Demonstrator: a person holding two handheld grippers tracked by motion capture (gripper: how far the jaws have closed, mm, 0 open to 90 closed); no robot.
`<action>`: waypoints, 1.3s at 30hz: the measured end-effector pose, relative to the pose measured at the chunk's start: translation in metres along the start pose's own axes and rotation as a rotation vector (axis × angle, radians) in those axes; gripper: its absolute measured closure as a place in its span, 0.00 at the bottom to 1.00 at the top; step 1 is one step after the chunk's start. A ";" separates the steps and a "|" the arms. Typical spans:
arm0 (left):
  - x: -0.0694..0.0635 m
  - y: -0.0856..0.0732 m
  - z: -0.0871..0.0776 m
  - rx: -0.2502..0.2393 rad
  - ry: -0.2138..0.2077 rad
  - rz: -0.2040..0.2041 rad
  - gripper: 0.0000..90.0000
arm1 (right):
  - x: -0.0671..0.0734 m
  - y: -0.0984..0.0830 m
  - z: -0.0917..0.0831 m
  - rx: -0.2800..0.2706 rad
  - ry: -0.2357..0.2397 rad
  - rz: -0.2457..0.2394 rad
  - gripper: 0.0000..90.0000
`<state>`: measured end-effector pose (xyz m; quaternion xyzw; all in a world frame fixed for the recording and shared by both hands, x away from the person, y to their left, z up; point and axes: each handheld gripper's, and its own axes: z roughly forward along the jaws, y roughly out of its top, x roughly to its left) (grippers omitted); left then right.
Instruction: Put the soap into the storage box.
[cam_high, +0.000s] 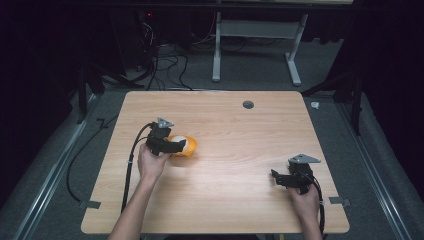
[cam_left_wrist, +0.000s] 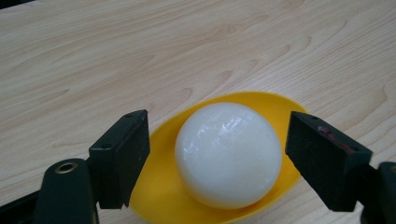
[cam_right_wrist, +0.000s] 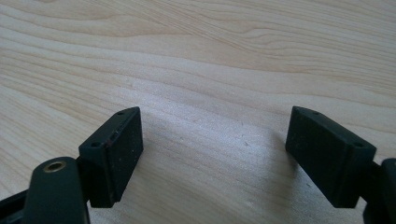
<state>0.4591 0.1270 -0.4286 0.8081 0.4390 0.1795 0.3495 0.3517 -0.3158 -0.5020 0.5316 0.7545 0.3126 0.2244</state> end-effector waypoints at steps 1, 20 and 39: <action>0.001 0.000 -0.001 -0.002 0.000 0.000 0.25 | 0.000 0.000 0.000 0.000 0.000 0.000 0.22; 0.005 -0.014 -0.029 -0.037 0.017 -0.010 0.26 | 0.000 0.000 0.000 0.000 -0.001 0.000 0.22; 0.005 -0.018 -0.050 -0.078 0.011 -0.022 0.27 | 0.000 0.000 0.000 0.001 0.002 -0.008 0.22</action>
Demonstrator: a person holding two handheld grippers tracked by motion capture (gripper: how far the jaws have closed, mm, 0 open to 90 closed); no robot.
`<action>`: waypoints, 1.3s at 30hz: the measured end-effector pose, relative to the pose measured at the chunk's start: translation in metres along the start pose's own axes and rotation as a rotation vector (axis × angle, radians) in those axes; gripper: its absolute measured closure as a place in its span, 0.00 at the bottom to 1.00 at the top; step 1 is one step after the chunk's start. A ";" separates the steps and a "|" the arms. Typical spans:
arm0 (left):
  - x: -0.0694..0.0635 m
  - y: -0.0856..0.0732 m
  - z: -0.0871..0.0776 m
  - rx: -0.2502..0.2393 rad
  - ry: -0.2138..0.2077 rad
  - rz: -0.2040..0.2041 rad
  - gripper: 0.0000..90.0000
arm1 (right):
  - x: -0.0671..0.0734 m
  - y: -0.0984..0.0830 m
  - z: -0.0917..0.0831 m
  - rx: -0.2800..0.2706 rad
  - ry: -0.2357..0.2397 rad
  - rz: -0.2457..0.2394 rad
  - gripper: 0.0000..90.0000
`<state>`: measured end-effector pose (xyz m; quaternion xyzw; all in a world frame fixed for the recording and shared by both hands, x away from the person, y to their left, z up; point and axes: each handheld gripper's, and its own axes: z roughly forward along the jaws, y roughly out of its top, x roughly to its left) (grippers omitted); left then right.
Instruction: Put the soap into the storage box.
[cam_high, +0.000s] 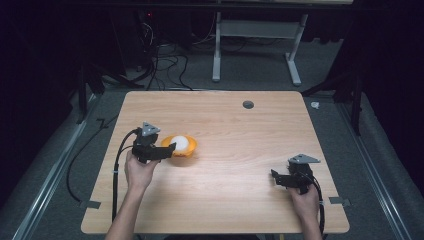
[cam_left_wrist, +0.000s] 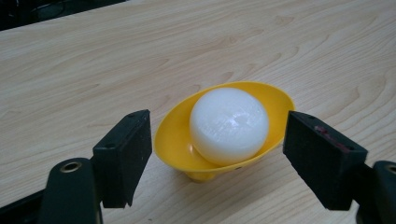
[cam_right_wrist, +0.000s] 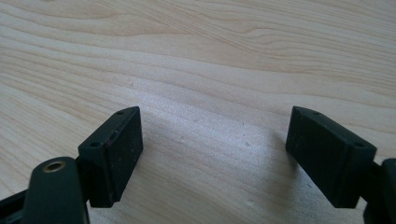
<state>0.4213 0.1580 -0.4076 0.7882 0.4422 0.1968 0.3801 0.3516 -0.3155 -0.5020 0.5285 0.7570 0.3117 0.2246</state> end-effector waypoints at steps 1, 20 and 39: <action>0.001 -0.001 -0.001 -0.003 0.001 -0.003 0.27 | 0.000 0.000 0.000 0.000 0.000 0.000 0.22; 0.001 -0.011 -0.023 -0.023 0.033 -0.001 0.27 | 0.000 0.000 0.000 0.000 -0.002 0.004 0.22; 0.008 -0.029 -0.046 -0.066 0.041 -0.056 0.27 | 0.000 0.000 0.000 0.000 -0.003 0.003 0.22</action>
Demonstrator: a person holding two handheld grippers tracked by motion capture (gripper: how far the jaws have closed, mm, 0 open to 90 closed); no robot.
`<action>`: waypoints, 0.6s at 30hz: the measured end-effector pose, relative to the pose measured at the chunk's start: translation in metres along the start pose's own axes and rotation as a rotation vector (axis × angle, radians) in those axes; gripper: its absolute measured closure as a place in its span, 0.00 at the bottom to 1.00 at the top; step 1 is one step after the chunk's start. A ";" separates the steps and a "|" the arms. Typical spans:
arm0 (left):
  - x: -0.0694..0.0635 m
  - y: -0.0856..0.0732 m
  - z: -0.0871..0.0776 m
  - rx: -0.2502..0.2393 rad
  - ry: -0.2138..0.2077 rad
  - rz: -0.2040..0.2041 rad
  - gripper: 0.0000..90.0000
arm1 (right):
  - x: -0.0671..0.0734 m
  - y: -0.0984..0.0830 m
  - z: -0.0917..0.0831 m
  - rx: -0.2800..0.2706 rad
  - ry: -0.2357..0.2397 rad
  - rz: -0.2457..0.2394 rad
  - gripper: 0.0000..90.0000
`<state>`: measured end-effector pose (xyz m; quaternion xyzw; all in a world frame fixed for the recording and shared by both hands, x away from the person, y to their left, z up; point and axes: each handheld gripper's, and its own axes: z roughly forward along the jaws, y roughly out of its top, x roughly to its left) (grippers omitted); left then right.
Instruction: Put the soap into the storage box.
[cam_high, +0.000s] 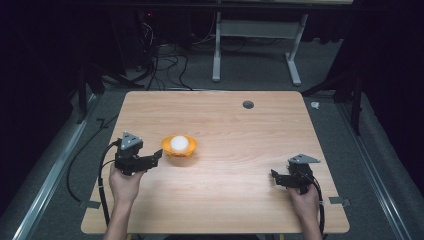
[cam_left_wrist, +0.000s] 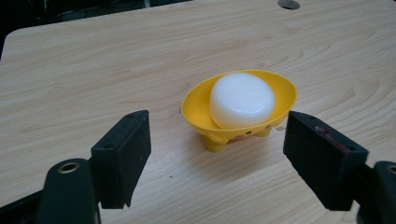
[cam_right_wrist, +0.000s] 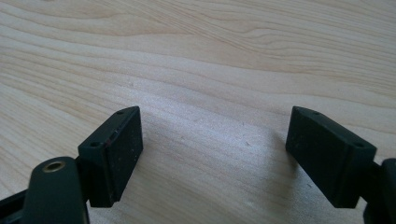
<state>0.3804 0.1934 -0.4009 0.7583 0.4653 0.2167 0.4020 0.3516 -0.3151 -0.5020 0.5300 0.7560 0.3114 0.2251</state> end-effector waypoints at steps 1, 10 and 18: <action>0.000 -0.001 -0.001 0.000 -0.001 -0.002 0.27 | 0.000 0.000 0.000 0.001 -0.001 0.000 0.22; 0.003 -0.010 -0.009 0.002 0.005 -0.017 0.26 | 0.000 0.000 0.000 0.000 0.000 0.002 0.22; 0.005 -0.018 -0.014 0.008 0.013 -0.038 0.26 | 0.000 0.000 0.000 -0.001 0.000 0.002 0.22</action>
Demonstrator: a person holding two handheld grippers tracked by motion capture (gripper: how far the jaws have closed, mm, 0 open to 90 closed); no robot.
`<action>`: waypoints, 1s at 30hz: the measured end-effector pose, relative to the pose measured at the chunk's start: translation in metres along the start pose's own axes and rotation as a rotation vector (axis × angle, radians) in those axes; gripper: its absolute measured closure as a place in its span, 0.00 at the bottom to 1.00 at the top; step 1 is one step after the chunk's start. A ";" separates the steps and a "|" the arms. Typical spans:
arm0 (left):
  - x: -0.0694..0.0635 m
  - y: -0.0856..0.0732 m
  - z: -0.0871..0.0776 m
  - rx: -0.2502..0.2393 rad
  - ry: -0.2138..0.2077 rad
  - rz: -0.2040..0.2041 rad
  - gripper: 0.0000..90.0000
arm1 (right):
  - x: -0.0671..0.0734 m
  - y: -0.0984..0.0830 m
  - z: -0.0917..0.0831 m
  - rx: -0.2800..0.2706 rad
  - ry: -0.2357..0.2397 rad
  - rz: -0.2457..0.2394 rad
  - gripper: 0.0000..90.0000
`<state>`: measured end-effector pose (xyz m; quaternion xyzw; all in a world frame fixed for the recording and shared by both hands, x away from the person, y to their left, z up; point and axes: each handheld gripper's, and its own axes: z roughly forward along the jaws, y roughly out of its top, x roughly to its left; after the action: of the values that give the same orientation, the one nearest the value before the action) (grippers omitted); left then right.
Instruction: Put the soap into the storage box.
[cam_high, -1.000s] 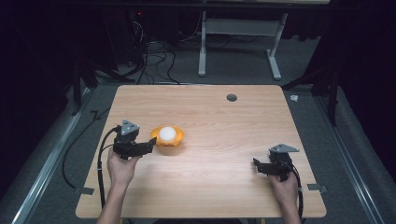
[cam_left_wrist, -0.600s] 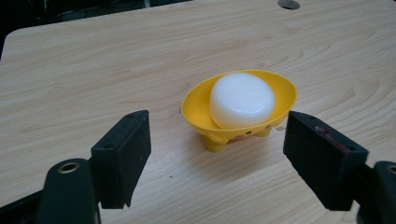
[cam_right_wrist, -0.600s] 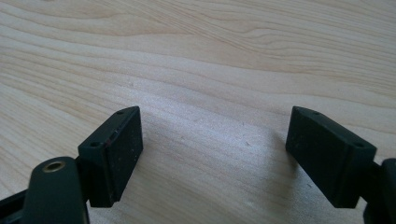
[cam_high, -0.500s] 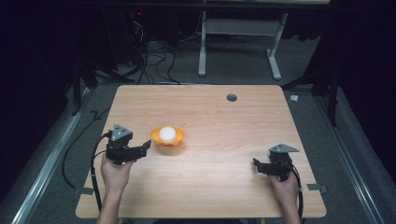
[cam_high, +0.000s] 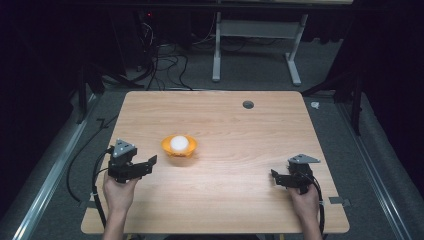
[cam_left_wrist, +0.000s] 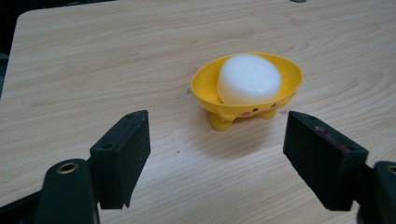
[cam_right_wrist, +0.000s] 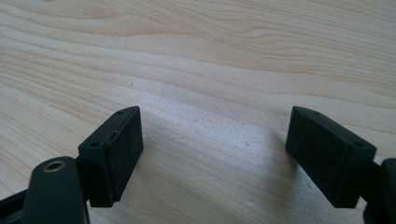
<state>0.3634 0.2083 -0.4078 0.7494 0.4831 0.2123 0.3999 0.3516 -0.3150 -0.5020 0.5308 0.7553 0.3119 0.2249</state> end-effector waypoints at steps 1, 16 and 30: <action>0.001 -0.001 -0.001 0.004 0.001 -0.001 0.26 | 0.000 0.000 0.000 0.001 0.000 0.001 0.22; 0.009 -0.014 -0.012 0.005 0.016 -0.041 0.26 | 0.000 0.000 0.000 0.000 0.002 -0.002 0.22; 0.015 -0.026 -0.009 0.020 0.024 -0.078 0.26 | 0.000 0.000 0.000 0.001 0.003 -0.002 0.22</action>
<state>0.3491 0.2308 -0.4243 0.7315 0.5187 0.2006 0.3946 0.3516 -0.3154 -0.5019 0.5295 0.7564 0.3118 0.2240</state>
